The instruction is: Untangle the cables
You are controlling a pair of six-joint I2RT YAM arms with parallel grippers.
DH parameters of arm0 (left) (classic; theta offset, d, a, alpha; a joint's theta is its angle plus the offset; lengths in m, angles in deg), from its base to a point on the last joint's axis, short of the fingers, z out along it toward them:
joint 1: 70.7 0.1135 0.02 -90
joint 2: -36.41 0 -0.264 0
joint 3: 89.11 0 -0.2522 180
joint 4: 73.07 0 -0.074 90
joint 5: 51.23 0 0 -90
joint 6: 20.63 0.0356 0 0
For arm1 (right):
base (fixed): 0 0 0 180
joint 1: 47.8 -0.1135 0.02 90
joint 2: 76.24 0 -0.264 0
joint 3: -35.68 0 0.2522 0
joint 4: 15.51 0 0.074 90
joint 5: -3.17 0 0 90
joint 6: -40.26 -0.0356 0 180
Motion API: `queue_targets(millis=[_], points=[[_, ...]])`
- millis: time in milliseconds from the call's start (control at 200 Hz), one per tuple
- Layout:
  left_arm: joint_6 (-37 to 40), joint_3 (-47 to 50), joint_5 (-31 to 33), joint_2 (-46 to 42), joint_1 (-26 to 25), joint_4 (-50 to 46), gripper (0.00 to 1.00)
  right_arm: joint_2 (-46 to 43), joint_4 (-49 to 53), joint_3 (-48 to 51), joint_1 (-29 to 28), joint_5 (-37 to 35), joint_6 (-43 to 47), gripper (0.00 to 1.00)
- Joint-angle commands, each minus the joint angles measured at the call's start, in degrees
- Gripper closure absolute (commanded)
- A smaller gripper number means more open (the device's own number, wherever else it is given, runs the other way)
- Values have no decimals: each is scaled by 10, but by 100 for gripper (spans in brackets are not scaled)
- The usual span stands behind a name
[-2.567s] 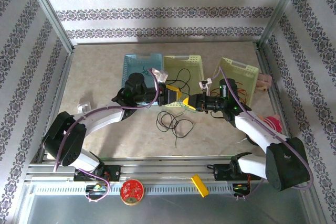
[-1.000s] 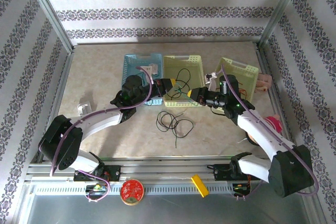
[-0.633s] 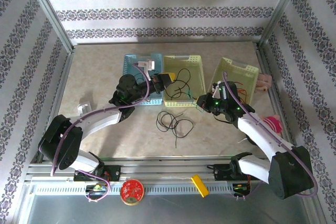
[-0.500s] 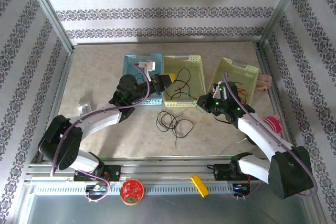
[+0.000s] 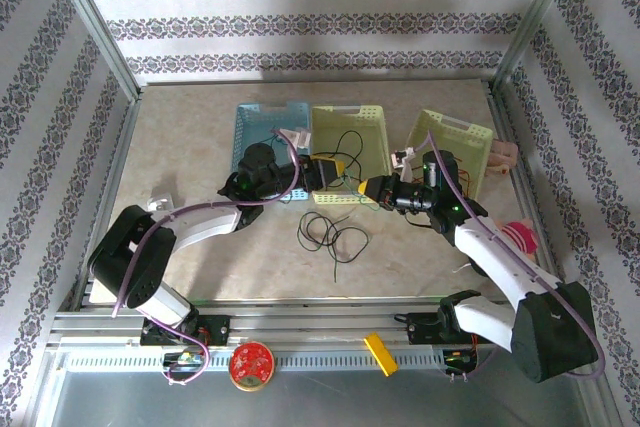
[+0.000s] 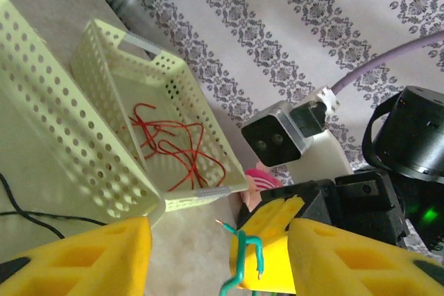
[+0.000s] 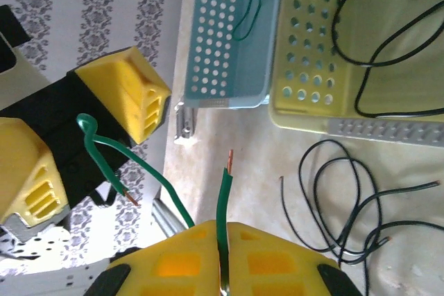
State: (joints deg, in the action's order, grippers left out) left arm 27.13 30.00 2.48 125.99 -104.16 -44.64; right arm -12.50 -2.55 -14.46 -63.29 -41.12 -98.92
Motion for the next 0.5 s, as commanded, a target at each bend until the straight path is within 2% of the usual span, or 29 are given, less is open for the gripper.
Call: queue_targets(millis=[0, 70, 165, 285, 395, 495], points=[[10, -24, -42, 9, -12, 22, 50, 8, -31, -16, 5, 40, -11, 97], [8, -25, -49, 14, -14, 20, 58, 12, -35, -18, 6, 39, -15, 97], [7, -24, -53, 19, -15, 17, 80, 16, -39, -19, 7, 38, -19, 97], [7, -25, -49, 19, -16, 11, 98, 18, -43, -15, 12, 29, -25, 97], [14, -10, 2, 3, -16, 20, 100, 12, -40, -5, 23, -1, -39, 97], [13, 5, 15, -16, -17, 69, 100, 11, -27, 10, 39, -40, -65, 97]])
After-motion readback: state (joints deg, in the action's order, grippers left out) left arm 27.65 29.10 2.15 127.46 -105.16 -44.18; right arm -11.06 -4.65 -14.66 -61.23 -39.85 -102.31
